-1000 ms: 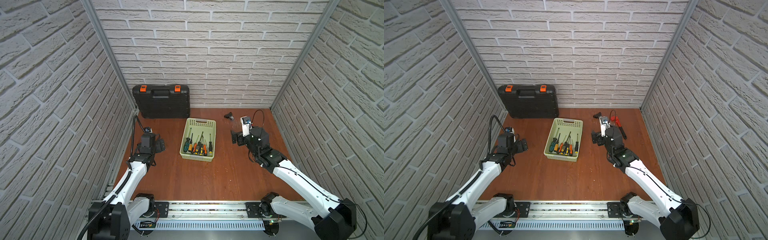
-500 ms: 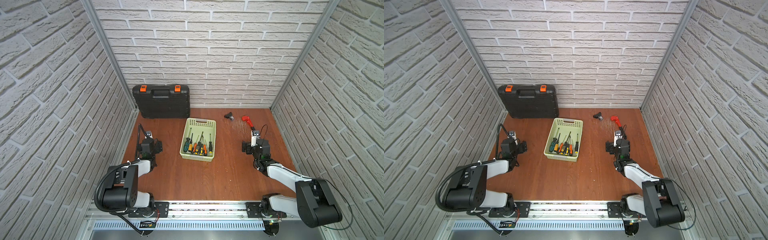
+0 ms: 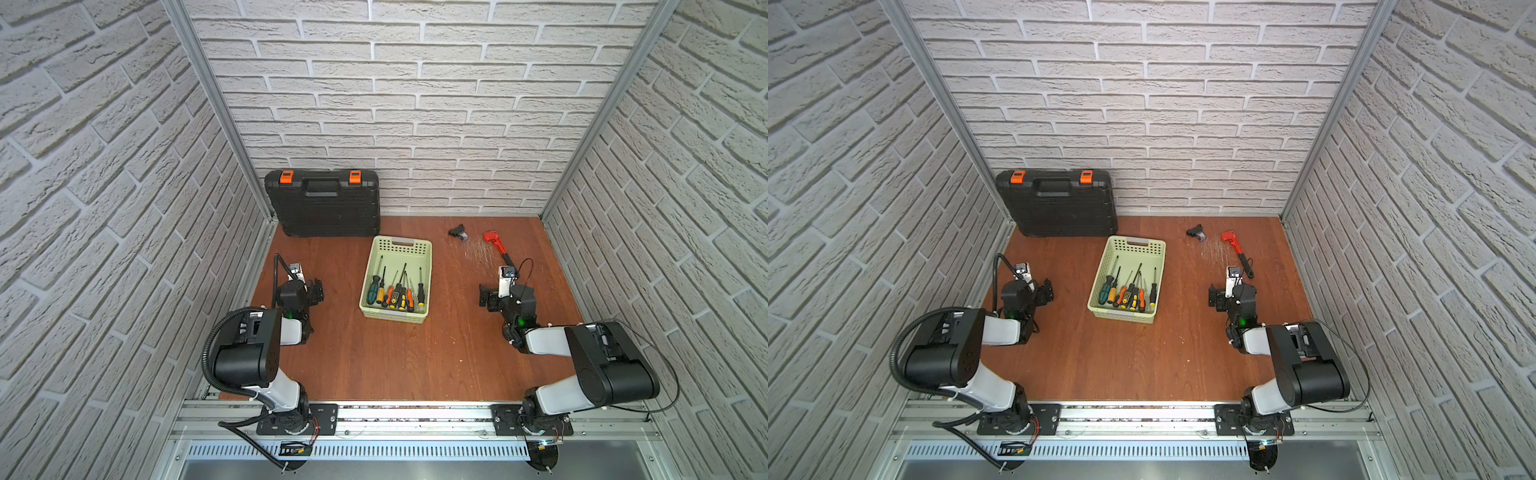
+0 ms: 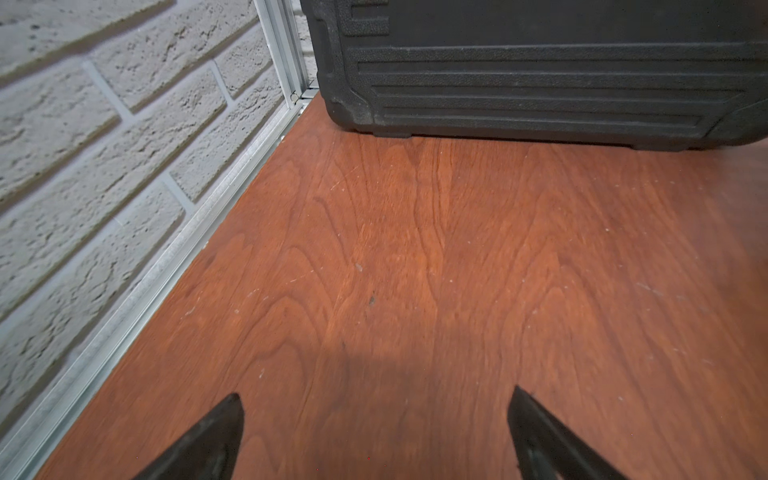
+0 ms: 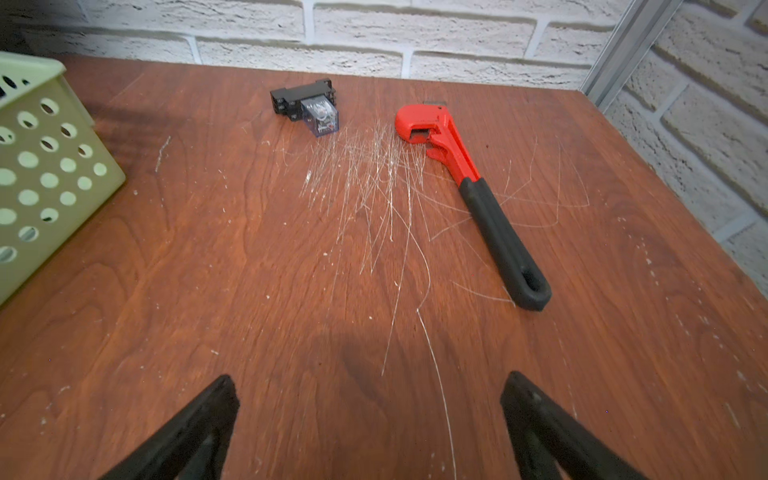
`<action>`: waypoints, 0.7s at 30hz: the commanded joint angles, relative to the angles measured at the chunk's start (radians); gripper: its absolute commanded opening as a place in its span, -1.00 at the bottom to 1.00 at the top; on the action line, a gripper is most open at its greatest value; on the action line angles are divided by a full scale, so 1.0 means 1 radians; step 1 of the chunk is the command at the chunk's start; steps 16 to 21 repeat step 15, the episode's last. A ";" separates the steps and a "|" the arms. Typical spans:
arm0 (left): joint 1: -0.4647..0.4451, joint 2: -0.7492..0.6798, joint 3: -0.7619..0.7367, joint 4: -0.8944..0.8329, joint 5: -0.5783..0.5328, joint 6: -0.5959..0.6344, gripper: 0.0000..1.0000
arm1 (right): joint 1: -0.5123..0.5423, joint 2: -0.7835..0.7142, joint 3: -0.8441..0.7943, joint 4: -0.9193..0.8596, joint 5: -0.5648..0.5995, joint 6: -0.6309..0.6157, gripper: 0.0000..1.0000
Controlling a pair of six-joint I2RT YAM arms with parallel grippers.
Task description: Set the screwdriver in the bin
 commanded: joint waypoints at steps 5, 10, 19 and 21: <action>0.007 -0.005 0.004 0.079 0.006 0.008 0.96 | -0.003 -0.021 0.021 0.031 -0.022 0.007 0.99; 0.008 -0.005 0.009 0.072 0.008 0.008 0.96 | -0.004 -0.022 0.021 0.030 -0.022 0.006 0.99; 0.008 -0.005 0.007 0.076 0.009 0.008 0.96 | -0.003 -0.022 0.022 0.030 -0.022 0.006 0.99; 0.008 -0.005 0.007 0.076 0.009 0.008 0.96 | -0.003 -0.022 0.022 0.030 -0.022 0.006 0.99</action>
